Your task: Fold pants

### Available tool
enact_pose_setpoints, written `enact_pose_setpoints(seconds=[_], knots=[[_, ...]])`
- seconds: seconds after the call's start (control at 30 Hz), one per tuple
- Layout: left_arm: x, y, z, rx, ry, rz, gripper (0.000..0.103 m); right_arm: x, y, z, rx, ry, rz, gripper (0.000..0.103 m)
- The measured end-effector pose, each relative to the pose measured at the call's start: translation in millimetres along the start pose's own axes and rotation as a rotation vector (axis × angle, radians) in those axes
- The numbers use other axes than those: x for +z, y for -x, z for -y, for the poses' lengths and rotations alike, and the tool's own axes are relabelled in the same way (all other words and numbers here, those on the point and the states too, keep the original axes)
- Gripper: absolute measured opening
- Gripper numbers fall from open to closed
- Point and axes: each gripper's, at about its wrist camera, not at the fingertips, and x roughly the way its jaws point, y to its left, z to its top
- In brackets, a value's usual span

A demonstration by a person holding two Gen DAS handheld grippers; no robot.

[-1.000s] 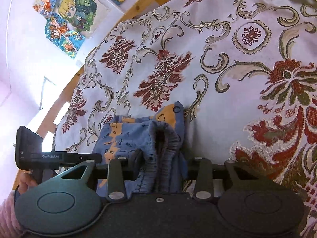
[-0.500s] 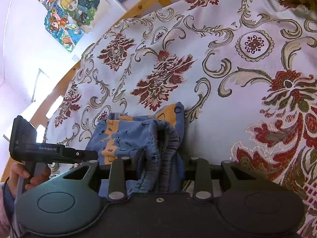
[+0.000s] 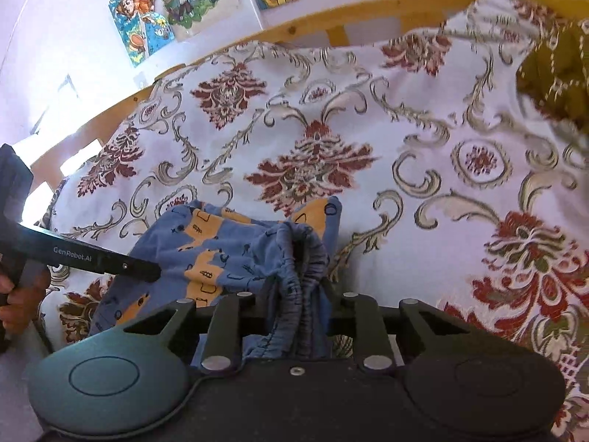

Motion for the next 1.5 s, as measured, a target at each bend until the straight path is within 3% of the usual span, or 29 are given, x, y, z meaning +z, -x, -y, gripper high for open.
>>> enact_pose_setpoints(seconds=[0.13, 0.3, 0.57, 0.73, 0.9, 0.97, 1.0, 1.07, 1.13, 1.17, 1.2, 1.37, 1.5], knots=[[0, 11, 10, 0.026, -0.051, 0.042, 0.013, 0, 6, -11, -0.037, 0.032, 0.036, 0.022], [15, 15, 10, -0.013, -0.018, 0.066, 0.013, 14, 6, -5, -0.054, 0.035, 0.068, 0.021], [85, -2, 21, -0.045, -0.013, 0.155, 0.013, 76, -10, 27, -0.079, 0.05, 0.119, 0.021], [111, -35, 20, -0.061, 0.019, 0.144, 0.013, 98, -37, 52, -0.097, 0.014, 0.063, 0.021], [102, -79, 5, -0.068, 0.076, 0.072, 0.013, 89, -67, 70, -0.12, -0.033, -0.013, 0.022], [98, -85, 2, -0.074, 0.063, 0.075, 0.015, 85, -72, 72, -0.131, -0.049, -0.017, 0.026], [98, -85, 1, -0.078, 0.061, 0.078, 0.018, 84, -73, 73, -0.143, -0.058, -0.017, 0.029], [98, -83, -2, -0.083, 0.065, 0.081, 0.026, 83, -72, 71, -0.176, -0.057, -0.007, 0.046], [97, -78, -3, -0.063, 0.076, 0.082, 0.044, 84, -66, 68, -0.197, -0.045, 0.008, 0.06], [96, -74, -2, -0.047, 0.077, 0.08, 0.061, 84, -60, 66, -0.204, -0.041, 0.02, 0.07], [94, -68, -3, -0.029, 0.082, 0.089, 0.073, 84, -53, 63, -0.212, -0.036, 0.035, 0.074], [79, -24, 8, 0.042, 0.067, 0.155, 0.09, 79, -12, 37, -0.234, 0.002, 0.134, 0.095], [57, 19, 24, 0.111, 0.041, 0.243, 0.103, 72, 25, 9, -0.236, 0.04, 0.209, 0.101]])
